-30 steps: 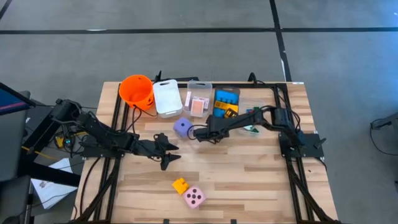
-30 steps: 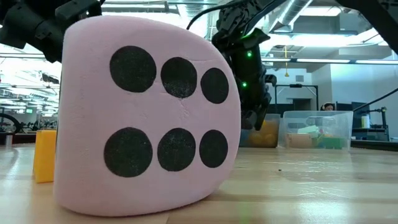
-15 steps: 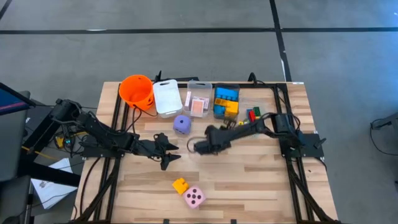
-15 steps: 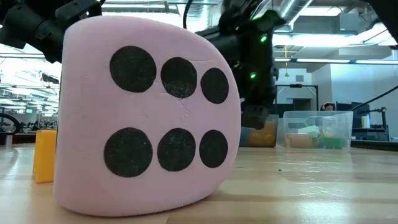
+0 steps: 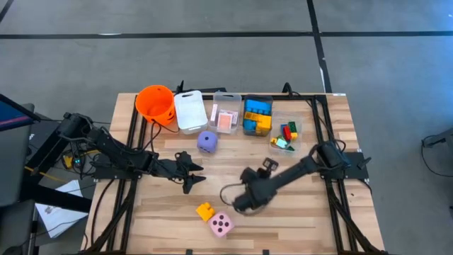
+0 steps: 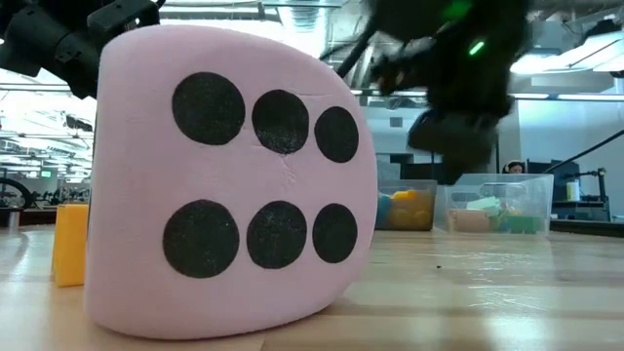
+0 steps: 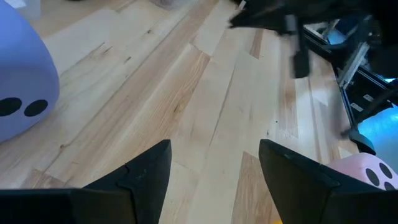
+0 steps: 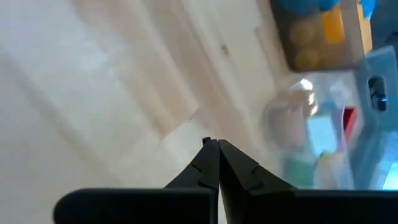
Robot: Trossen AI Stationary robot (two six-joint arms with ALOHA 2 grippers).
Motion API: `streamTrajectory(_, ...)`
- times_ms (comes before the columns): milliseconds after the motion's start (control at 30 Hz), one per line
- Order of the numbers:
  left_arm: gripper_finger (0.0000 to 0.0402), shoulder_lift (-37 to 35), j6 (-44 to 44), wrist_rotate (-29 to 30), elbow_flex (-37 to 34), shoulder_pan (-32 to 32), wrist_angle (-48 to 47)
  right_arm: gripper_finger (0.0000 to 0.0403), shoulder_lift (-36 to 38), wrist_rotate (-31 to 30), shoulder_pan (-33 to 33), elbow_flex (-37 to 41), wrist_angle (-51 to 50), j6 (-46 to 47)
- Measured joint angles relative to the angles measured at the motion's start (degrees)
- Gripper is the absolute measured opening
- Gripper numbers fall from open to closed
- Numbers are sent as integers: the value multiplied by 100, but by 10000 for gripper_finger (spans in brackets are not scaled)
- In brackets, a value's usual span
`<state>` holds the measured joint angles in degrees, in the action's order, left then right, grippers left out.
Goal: Pick & Place Toys
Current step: Move the right transparent bin to the top of the table
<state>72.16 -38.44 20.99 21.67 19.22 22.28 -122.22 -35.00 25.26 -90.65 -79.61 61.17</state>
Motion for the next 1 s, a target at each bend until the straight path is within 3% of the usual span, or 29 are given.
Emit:
streamTrajectory(300, 237, 0, 0, -2, 0, 0, 3, 0, 117, -481, 1188, 41, -1061, 3712)
streamTrajectory(433, 237, 0, 1, -2, 0, 0, 29, 0, 121, -776, 1584, 593, -951, 5780)
streamTrajectory(533, 237, 0, 1, -2, 0, -2, 112, 0, 126, -630, 1729, 1214, -699, 6924)
streamTrajectory(1000, 237, 0, 4, -2, 0, -262, 272, 0, 115, -391, 1183, 2921, 358, 7256)
